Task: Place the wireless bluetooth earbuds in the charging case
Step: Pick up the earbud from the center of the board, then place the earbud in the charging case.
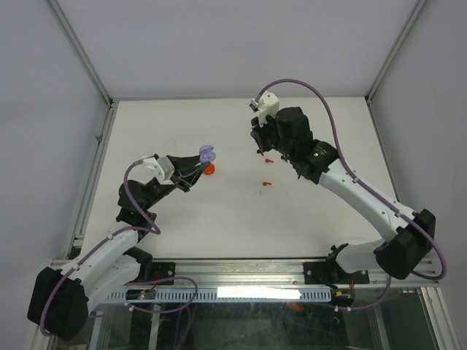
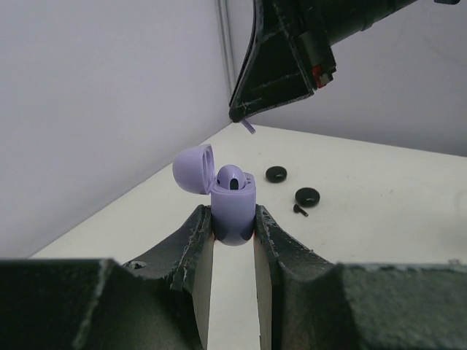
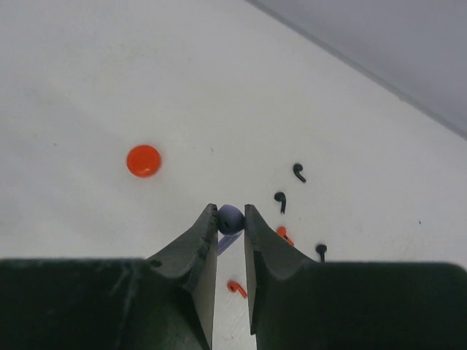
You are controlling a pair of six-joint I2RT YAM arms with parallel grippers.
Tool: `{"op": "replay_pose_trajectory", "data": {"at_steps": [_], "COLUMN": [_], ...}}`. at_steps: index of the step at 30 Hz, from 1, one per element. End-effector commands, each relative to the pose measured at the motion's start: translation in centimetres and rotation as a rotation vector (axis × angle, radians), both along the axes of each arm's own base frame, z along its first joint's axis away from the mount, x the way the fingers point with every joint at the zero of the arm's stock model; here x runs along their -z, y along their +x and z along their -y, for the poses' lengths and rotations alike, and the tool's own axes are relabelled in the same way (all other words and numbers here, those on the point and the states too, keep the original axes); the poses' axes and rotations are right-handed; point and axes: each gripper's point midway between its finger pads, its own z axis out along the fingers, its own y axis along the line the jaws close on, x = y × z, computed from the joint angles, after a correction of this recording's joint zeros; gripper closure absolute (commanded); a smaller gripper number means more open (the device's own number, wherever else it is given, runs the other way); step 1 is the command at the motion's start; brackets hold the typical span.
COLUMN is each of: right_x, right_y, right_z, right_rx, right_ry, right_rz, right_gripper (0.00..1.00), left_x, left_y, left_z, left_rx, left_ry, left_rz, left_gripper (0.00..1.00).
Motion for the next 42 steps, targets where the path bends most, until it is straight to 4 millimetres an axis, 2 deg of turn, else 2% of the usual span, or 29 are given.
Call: {"op": "replay_pose_trajectory", "data": {"at_steps": [1, 3, 8, 18, 23, 32, 42], "right_x": [-7.6, -8.9, -11.9, -14.3, -14.2, -13.7, -12.7], "right_y": [-2.2, -3.1, -6.6, -12.1, -14.2, -15.0, -13.5], "right_z": [-1.7, -1.8, -3.7, -6.5, -7.5, -9.0, -10.0], "right_rx": [-0.134, -0.160, -0.364, -0.702, -0.815, -0.865, -0.803], "right_ry": [0.191, 0.237, 0.354, 0.429, 0.440, 0.438, 0.398], "right_rz": [0.213, 0.263, 0.376, 0.472, 0.520, 0.560, 0.604], "right_gripper": [0.80, 0.80, 0.82, 0.80, 0.80, 0.79, 0.79], "left_x": [-2.5, -3.0, -3.6, -4.5, -5.1, -5.6, -6.0], "left_y": [-1.3, -1.5, -1.9, -2.5, -2.8, -2.8, -3.4], "left_z": [0.3, 0.5, 1.0, 1.9, 1.9, 2.1, 2.4], "left_rx": [0.071, 0.088, 0.136, 0.230, 0.254, 0.280, 0.309], "left_ry": [-0.081, -0.096, -0.114, -0.168, -0.209, -0.251, -0.257], "left_rz": [0.067, 0.081, 0.098, 0.111, 0.098, 0.036, 0.037], "left_gripper": [1.00, 1.00, 1.00, 1.00, 1.00, 1.00, 1.00]}}
